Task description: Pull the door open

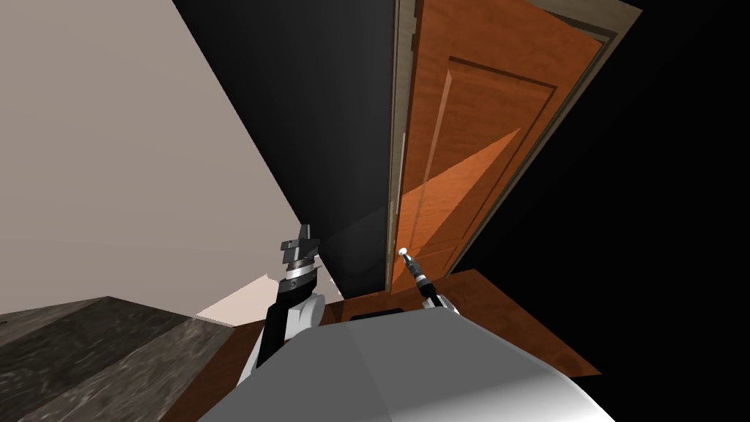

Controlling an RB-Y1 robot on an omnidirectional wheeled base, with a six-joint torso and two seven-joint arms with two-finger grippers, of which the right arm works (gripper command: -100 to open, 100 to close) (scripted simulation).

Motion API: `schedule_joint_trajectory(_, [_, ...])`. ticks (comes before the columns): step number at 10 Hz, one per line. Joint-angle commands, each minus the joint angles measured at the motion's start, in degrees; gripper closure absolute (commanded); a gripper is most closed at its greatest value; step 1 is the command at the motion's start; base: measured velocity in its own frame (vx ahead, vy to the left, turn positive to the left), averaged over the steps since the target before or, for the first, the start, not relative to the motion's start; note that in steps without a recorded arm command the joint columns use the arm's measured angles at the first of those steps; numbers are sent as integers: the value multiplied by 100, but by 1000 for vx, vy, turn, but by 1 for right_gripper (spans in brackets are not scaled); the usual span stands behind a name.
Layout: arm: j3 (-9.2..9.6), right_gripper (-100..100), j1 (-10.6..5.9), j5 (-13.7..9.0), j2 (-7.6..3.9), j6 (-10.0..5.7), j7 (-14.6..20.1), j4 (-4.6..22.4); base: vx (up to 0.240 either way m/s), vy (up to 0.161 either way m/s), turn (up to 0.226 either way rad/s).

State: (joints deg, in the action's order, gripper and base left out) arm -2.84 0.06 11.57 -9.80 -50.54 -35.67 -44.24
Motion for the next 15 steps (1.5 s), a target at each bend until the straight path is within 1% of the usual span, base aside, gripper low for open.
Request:
schedule_joint_trajectory(1, [67, 100, 34, -35, 51, 14, 186, -22, -26, -3, 57])
schedule_joint_trajectory(2, [80, 100, 36, -152, 34, 17, 402, -22, -34, -6, 139])
schedule_joint_trajectory(3, [80, 100, 36, -152, 34, 17, 419, -22, -25, -15, 66])
schedule_joint_trajectory(4, [92, 100, 39, -268, 18, 19, 639, -22, -34, -5, 104])
schedule_joint_trajectory(5, [92, 100, 39, -268, 18, 19, 653, -22, -35, -2, 45])
schedule_joint_trajectory(6, [105, 100, 42, -386, 2, 22, 884, -21, -38, -10, 112])
schedule_joint_trajectory(7, [119, 100, 45, -515, -16, 25, 1027, -21, -54, -27, 213])
schedule_joint_trajectory(8, [119, 100, 45, -515, -16, 25, 1125, -21, -40, -17, 70])
schedule_joint_trajectory(9, [119, 100, 45, -515, -16, 25, 1125, -21, -16, -5, -23])
schedule_joint_trajectory(10, [132, 100, 48, -643, -33, 29, 1363, -20, -27, 0, 111])
schedule_joint_trajectory(11, [146, 100, 50, -772, -50, 32, 1498, -20, -50, -13, 188])
schedule_joint_trajectory(12, [146, 100, 50, -772, -50, 32, 1601, -20, -53, -15, 85])
schedule_joint_trajectory(13, [160, 100, 53, -900, -68, 35, 1780, -19, -47, -16, 112])
schedule_joint_trajectory(15, [160, 100, 53, -900, -68, 35, 1839, -19, -24, -7, 34])
